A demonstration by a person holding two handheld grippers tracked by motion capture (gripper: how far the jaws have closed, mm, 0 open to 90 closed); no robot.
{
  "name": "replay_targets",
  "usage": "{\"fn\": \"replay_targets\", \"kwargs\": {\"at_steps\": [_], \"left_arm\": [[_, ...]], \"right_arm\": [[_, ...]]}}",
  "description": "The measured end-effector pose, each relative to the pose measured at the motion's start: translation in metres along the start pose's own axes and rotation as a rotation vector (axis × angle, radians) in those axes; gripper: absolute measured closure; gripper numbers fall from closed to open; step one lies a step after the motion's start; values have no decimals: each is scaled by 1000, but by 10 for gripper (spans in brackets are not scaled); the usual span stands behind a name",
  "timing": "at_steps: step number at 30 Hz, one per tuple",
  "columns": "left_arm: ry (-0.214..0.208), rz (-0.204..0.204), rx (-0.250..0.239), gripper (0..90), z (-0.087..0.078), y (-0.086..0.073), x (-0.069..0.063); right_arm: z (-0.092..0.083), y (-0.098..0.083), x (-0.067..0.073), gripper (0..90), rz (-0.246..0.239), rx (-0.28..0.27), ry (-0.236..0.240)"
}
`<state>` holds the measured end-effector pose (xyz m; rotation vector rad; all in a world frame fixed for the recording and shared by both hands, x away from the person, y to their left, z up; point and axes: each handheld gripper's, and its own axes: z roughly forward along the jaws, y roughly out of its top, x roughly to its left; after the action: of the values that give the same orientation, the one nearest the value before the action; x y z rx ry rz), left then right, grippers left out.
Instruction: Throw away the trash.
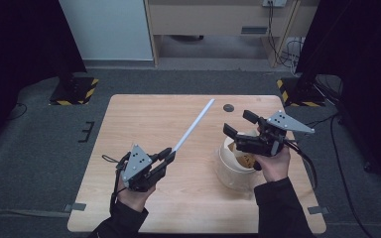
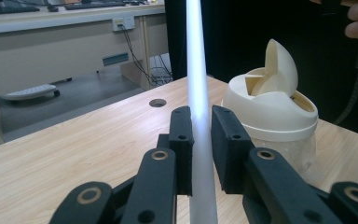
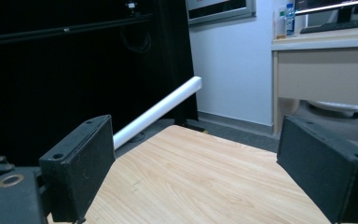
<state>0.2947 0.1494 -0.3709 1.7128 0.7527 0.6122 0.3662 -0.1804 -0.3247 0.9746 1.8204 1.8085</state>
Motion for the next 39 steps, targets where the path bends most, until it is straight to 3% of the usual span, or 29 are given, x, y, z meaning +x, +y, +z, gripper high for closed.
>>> {"fn": "replay_targets", "kwargs": {"at_steps": [11, 20, 39], "left_arm": [[-26, 22, -12, 780, 6, -1, -12], [-40, 44, -43, 781, 5, 1, -21], [-45, 41, -30, 780, 6, 0, -23]], "right_arm": [[11, -5, 3, 159, 22, 19, 50], [22, -2, 14, 202, -1, 34, 86], [36, -9, 25, 431, -2, 76, 143]]}}
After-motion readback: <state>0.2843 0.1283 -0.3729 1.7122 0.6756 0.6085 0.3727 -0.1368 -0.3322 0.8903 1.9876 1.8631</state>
